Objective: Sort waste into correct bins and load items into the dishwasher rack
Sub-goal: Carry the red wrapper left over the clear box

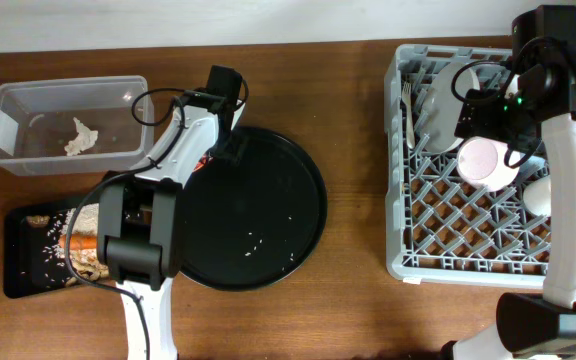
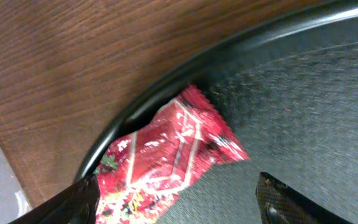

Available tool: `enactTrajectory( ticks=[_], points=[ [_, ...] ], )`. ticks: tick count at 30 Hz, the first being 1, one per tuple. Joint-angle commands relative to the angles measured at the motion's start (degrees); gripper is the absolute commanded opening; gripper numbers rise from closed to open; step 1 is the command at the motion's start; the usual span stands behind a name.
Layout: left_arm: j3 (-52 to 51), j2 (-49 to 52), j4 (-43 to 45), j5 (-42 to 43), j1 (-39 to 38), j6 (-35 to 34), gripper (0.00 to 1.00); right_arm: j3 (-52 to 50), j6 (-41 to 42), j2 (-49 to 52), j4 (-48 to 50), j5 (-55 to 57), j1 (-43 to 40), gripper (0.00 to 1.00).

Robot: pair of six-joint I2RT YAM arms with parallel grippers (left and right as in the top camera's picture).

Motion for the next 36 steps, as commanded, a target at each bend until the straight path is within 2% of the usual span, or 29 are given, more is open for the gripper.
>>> enactTrajectory(
  ticks=[1, 8, 13, 18, 22, 24, 30, 32, 36],
  points=[
    [0.09, 1.11, 0.85, -2.27, 0.28, 1.55, 0.8, 0.52, 0.5, -0.55, 0.02, 0.92, -0.2, 0.99],
    [0.07, 4.72, 0.63, -2.27, 0.24, 1.31, 0.79, 0.52, 0.52, -0.55, 0.02, 0.92, -0.2, 0.99],
    [0.09, 5.11, 0.61, -2.86, 0.13, 1.09, 0.7, 0.52, 0.52, -0.55, 0.02, 0.92, -0.2, 0.99],
    [0.09, 5.11, 0.0, -5.62, 0.09, -1.25, 0.34, 0.52, 0.52, -0.55, 0.02, 0.92, -0.22, 0.99],
    [0.09, 5.11, -1.33, -5.03, 0.09, -1.25, 0.14, 0.52, 0.52, -0.55, 0.02, 0.92, -0.2, 0.99],
    [0.11, 5.11, -1.95, -5.05, 0.09, -1.57, 0.0, 0.52, 0.52, -0.55, 0.02, 0.92, -0.2, 0.99],
    [2.36, 1.97, -3.76, -2.97, 0.09, -3.21, 0.0, 0.52, 0.52, -0.55, 0.02, 0.92, -0.2, 0.99],
    [3.69, -1.2, -4.57, -0.5, 0.09, -3.48, 0.0, 0.52, 0.5, -0.55, 0.02, 0.92, -0.22, 0.99],
    [4.94, -8.31, -4.5, -0.72, 0.94, -7.87, 0.0, 0.52, 0.52, -0.55, 0.02, 0.92, -0.2, 0.99]
  ],
)
